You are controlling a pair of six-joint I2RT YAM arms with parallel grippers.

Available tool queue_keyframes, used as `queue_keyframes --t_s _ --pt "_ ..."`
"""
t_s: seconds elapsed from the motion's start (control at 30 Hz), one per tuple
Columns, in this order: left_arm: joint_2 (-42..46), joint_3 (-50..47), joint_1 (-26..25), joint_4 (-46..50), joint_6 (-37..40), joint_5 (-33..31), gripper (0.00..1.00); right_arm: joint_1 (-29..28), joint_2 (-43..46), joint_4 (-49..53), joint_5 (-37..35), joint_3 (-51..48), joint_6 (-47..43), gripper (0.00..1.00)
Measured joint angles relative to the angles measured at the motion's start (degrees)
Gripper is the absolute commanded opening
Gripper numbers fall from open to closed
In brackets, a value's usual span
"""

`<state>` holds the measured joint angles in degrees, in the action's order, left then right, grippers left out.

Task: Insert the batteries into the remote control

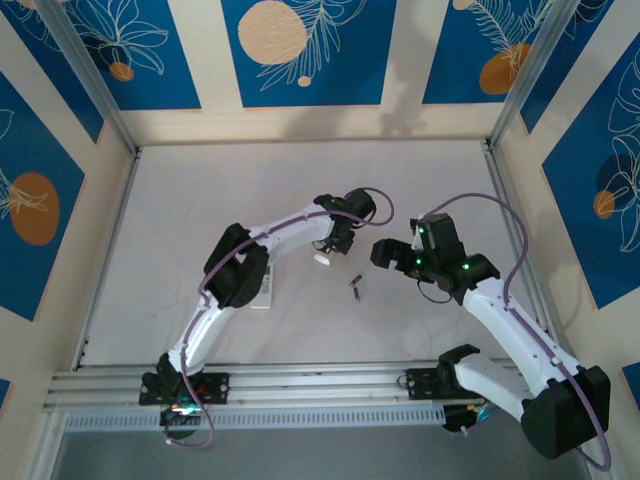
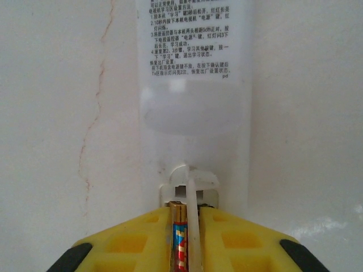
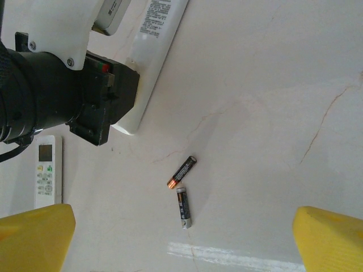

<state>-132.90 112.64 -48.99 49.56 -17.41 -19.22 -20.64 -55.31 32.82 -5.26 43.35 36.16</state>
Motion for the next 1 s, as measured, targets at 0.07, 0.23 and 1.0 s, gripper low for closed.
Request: queue_keyframes --t_s 0.07,0.23,1.0 --pt "0.6 0.0 0.0 0.0 0.3 -0.2 0.07 0.1 0.0 0.0 0.0 0.0 0.0 0.98" --pt "4.0 0.0 0.2 -0.1 0.7 0.3 0.00 0.0 0.0 0.0 0.4 0.0 0.2 0.98" --pt "48.3 -45.6 -0.1 -47.4 42.4 30.1 0.00 12.2 -2.3 1.1 27.8 20.7 3.0 0.87"
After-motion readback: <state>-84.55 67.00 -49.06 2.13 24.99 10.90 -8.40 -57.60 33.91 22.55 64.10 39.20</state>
